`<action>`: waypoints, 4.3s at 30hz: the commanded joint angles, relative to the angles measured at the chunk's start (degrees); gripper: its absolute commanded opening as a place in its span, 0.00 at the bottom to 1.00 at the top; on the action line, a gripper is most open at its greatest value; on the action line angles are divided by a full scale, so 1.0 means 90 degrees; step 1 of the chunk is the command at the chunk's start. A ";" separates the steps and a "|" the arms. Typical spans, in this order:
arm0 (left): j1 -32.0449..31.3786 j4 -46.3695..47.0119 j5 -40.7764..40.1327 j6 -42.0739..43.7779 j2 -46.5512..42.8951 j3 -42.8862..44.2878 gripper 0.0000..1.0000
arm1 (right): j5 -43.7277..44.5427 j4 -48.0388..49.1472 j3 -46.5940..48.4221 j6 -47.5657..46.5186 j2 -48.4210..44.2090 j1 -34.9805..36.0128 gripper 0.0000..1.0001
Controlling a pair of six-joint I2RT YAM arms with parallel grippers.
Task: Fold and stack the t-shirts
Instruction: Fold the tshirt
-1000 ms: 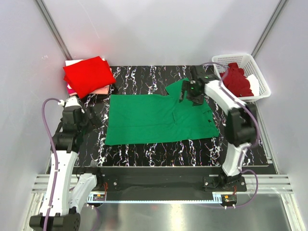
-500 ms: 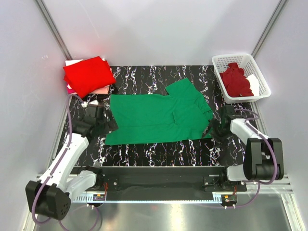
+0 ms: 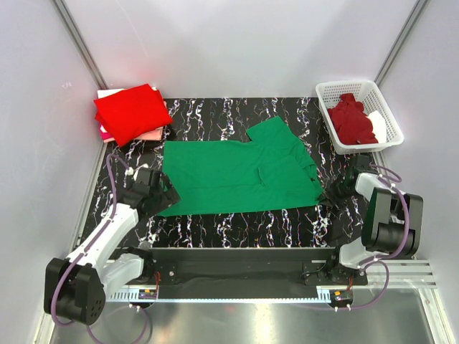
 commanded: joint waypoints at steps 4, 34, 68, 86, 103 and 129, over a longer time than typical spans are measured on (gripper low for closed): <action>-0.0026 0.0286 0.0161 -0.0150 -0.0155 0.0120 0.93 | 0.0889 0.0192 -0.0030 -0.0115 -0.0167 -0.0065 0.03; 0.0081 -0.1229 -0.0621 0.2135 -0.1640 0.2065 0.99 | 0.1271 -0.0931 0.5992 -0.0905 0.2033 0.2053 0.86; 0.0726 -0.1063 -0.0289 0.2164 -0.2148 0.1928 0.99 | 0.0285 -0.0482 1.2665 -0.1024 0.8455 0.2278 0.74; 0.0784 -0.1043 -0.0250 0.2184 -0.2197 0.1918 0.99 | 0.0528 -0.0716 1.2401 -0.1092 0.8436 0.2474 0.06; 0.0892 -0.1023 -0.0181 0.2204 -0.2187 0.1908 0.99 | 0.0811 0.0729 1.0146 -0.1160 0.6347 0.2542 0.00; 0.0892 -0.1004 -0.0142 0.2223 -0.2236 0.1899 0.99 | 0.2452 -0.1419 1.2410 -0.2264 0.7937 0.3137 1.00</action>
